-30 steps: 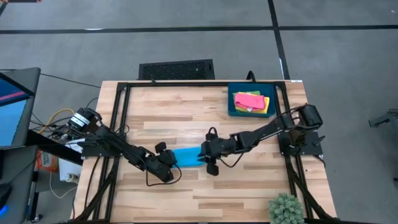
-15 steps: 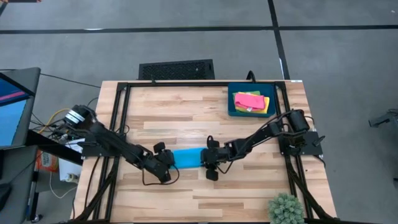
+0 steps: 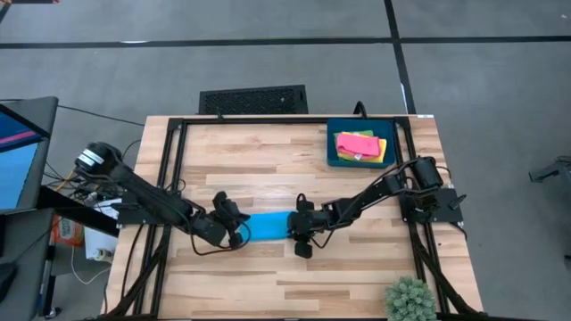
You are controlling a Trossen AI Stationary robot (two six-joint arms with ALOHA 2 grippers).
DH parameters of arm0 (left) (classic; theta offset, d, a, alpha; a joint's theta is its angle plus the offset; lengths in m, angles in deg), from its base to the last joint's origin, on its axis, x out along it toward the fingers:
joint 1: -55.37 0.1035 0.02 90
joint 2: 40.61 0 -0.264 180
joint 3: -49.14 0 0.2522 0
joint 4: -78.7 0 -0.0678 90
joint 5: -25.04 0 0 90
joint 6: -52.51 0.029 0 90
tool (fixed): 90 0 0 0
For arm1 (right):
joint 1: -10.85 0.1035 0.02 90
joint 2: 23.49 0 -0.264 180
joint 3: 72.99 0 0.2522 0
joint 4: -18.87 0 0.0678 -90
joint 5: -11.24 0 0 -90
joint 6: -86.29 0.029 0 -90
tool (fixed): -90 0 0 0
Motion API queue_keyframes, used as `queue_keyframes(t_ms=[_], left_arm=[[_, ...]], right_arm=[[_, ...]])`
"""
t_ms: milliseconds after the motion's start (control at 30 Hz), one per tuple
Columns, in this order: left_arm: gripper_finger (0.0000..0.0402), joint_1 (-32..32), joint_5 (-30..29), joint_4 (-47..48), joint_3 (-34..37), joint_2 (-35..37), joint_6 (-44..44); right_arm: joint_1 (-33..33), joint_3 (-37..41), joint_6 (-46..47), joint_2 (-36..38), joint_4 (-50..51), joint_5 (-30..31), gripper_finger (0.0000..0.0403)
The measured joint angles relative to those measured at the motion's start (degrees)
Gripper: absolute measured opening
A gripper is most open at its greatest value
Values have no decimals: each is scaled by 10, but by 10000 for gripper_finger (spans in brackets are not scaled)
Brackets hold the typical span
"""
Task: Fold microfiber towels
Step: Fold the light blue microfiber towel
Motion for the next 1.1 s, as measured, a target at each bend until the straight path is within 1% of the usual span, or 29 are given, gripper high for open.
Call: queue_keyframes(t_ms=[67, 167, 300, 400, 533, 600, 700, 767, 967, 1033, 1100], left_arm=[[0, 0, 4, -12, 16, -15, -13], [0, 2, -10, -14, 28, -43, -27], [0, 10, -14, -14, 32, -84, -28], [0, 15, -15, -34, 31, -117, -22], [0, 23, -11, -47, 30, -147, -23], [0, 25, -10, -47, 30, -152, -25], [0, 26, -10, -46, 30, -151, -20], [0, 27, -5, -44, 30, -146, -14], [0, 27, 4, -25, 31, -117, -14], [0, 27, 4, 3, 27, -97, -14], [0, 27, 4, 51, 19, -71, -23]], right_arm=[[-1, 0, 0, 0, -1, 0, 107], [0, 0, 0, 0, -5, 0, 107], [-1, 0, 13, 5, -5, -1, 107], [-2, 2, 15, 14, -2, -1, 107], [-9, 4, 15, 59, 6, 5, 107], [-13, 1, 9, 81, -3, 26, 107], [-17, 2, -27, 98, -11, 77, 107], [-23, 2, -44, 97, -15, 97, 107], [-37, 2, -43, 24, -42, 92, 107], [-38, 2, -42, -2, -36, 91, 107], [-40, -2, -41, -21, -51, 93, 107]])
